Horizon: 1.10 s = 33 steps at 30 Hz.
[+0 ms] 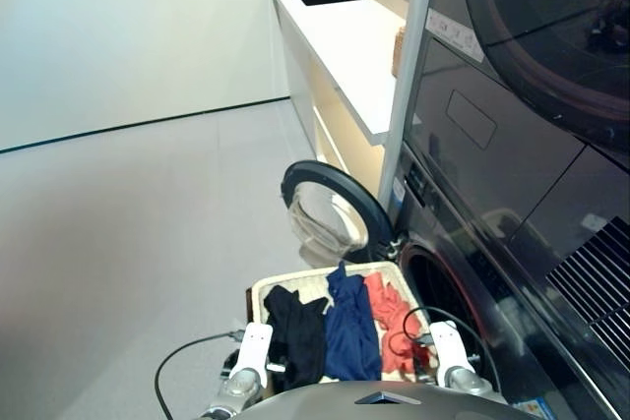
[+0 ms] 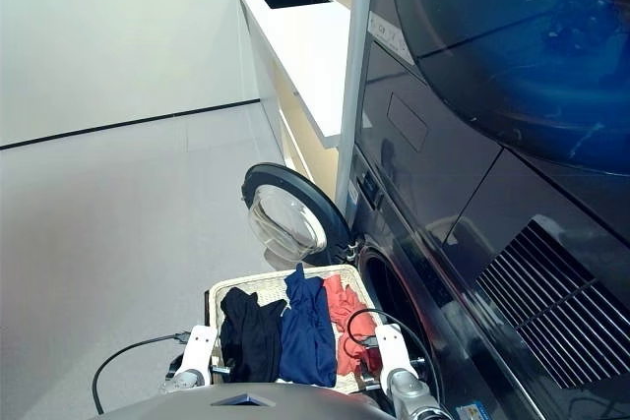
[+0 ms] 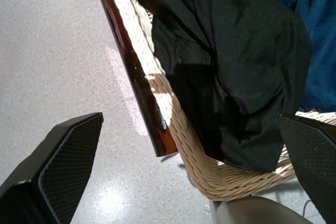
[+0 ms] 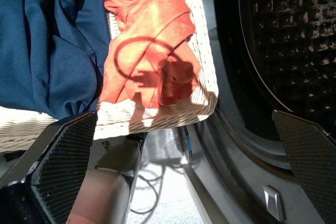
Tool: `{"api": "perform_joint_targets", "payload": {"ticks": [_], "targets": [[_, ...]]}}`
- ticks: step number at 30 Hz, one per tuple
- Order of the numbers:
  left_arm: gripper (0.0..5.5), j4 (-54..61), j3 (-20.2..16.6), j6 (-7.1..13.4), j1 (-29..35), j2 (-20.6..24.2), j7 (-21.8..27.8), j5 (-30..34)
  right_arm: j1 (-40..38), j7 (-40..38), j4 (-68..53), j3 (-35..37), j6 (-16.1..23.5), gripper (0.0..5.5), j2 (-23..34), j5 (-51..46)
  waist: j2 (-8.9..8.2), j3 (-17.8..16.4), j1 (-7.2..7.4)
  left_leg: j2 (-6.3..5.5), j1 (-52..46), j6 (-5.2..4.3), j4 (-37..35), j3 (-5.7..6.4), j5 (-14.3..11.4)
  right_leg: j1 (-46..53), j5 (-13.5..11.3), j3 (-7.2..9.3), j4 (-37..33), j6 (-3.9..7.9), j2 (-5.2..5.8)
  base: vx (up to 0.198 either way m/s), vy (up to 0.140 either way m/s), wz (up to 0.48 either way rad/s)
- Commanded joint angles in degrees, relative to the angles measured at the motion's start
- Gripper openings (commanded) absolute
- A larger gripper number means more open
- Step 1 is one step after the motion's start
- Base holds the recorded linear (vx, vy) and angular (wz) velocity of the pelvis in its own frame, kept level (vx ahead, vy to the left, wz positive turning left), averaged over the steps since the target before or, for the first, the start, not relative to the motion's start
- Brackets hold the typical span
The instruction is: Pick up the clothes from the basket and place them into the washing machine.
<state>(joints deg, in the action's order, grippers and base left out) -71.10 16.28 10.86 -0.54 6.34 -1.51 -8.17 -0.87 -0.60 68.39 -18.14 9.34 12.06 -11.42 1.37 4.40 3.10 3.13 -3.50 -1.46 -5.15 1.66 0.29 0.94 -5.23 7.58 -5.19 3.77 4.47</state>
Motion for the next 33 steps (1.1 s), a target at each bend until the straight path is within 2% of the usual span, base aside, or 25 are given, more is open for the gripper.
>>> {"api": "perform_joint_targets", "payload": {"ticks": [1, 19, 33], "targets": [[5.50, -1.77, 0.29, 1.43, 5.75, 0.96, 1.13, -0.78, 6.88, 0.20, 1.18, -0.48, 2.29, 5.50, -1.37, 1.54, -3.36, -2.34, 0.30, -1.10, -1.19, -1.44, 2.86, -2.79, -2.92, 2.87, 5.44, -0.71, 1.16, 4.77, 0.87, 0.000, 0.000, 0.000], [5.50, -2.31, 0.51, 0.75, 7.27, 0.92, 0.81, -0.80, 7.94, 0.50, 0.10, -1.30, 2.10, 5.50, -1.40, 1.07, -3.28, -3.26, 0.55, -1.05, 0.08, -1.49, 2.64, -2.97, -2.49, 1.07, 4.99, -0.86, 1.38, 4.87, 1.00, 0.000, 0.000, 0.000], [5.50, 1.93, 4.46, 1.64, 16.39, 1.89, -2.22, -4.28, 15.30, -1.33, -10.20, -6.66, 3.21, 5.50, -1.03, -1.75, -3.14, -8.97, 1.17, -1.02, 10.43, -2.27, 2.95, -3.18, 0.70, -9.89, 2.22, -1.58, 2.58, 5.18, 1.41, -0.033, 0.008, 0.001]]}}
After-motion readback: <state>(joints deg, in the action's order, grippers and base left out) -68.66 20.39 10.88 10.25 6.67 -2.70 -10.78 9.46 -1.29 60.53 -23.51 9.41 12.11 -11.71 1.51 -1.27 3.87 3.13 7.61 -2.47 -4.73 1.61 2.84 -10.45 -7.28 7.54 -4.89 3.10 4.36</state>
